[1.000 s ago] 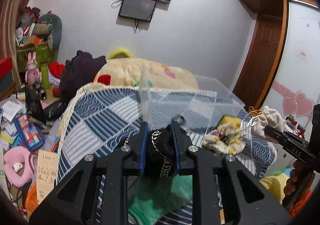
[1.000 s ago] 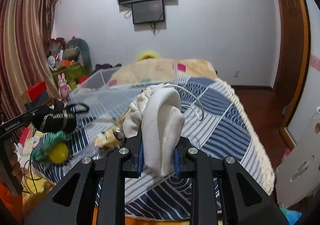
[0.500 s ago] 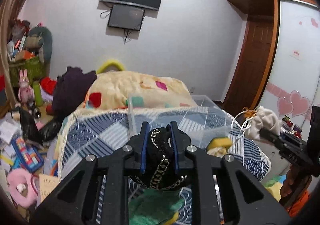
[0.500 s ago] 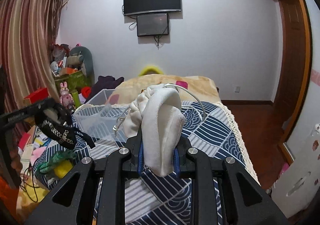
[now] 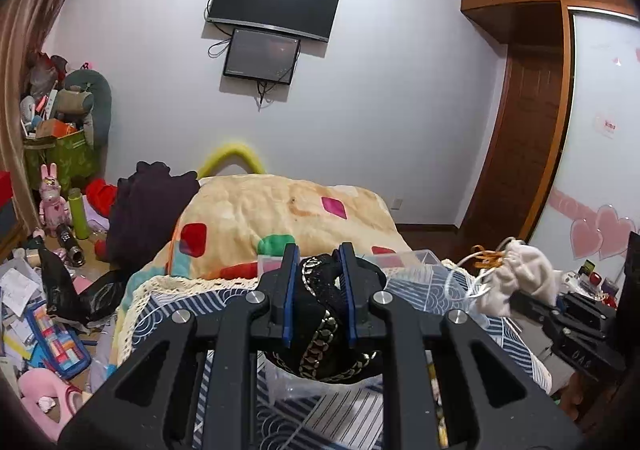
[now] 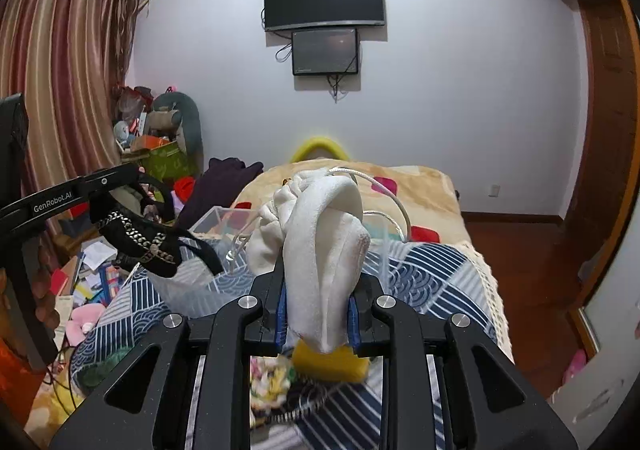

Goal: Organize soft objects
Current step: 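Carry the pouch into the clear box and open the right tool while the left tool drops the hat in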

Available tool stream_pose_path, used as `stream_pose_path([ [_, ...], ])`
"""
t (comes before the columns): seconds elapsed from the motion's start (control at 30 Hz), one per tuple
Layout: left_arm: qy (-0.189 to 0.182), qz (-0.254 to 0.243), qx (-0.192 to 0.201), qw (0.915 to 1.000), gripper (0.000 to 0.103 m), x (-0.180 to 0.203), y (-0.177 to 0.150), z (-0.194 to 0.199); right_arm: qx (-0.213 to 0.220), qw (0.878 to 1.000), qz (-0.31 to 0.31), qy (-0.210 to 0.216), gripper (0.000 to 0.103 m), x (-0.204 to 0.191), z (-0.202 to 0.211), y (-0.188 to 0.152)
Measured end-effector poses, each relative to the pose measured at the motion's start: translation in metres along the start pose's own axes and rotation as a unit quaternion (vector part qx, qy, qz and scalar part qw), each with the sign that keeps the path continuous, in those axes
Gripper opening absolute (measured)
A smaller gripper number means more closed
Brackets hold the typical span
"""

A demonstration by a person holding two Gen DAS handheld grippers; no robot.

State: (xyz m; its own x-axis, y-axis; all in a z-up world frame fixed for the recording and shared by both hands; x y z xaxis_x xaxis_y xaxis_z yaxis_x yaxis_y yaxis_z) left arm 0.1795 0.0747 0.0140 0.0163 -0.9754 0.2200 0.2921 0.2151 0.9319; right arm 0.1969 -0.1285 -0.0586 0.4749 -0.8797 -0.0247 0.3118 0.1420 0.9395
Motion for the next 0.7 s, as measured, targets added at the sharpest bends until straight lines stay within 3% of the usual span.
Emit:
stream_pose_path([
  [0.2, 0.010, -0.010, -0.027, 0.9995, 0.019, 0.005, -0.011, -0.037, -0.049, 0.999, 0.004, 0.015, 0.021, -0.004, -0.042, 0.000],
  [0.6, 0.001, -0.068, -0.149, 0.9865, 0.020, 0.018, -0.053, -0.093, -0.159, 0.987, 0.015, 0.021, 0.021, -0.002, -0.098, -0.026],
  [0.63, 0.000, -0.067, -0.151, 0.9863, 0.022, 0.018, -0.054, -0.092, -0.164, 0.986, 0.017, 0.021, 0.022, -0.002, -0.099, -0.028],
  [0.7, 0.001, -0.058, -0.146, 0.9876, 0.040, 0.016, -0.053, -0.089, -0.171, 0.985, 0.019, 0.024, 0.023, -0.001, -0.099, -0.028],
])
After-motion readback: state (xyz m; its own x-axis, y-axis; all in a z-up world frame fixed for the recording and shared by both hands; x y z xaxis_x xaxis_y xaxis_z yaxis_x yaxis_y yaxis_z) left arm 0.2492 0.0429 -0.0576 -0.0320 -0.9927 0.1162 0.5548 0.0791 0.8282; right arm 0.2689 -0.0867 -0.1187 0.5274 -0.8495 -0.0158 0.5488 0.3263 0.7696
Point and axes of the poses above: each gripper's, at about its wrist camera, not at the fingertips, and z roughly against the way its jaws point, x to its right, y to its top, the point moved 2 cm from there along -z, roughly the way its jaws point, and after that the axes turned 3 degrees about x, right-handed, at the moved point
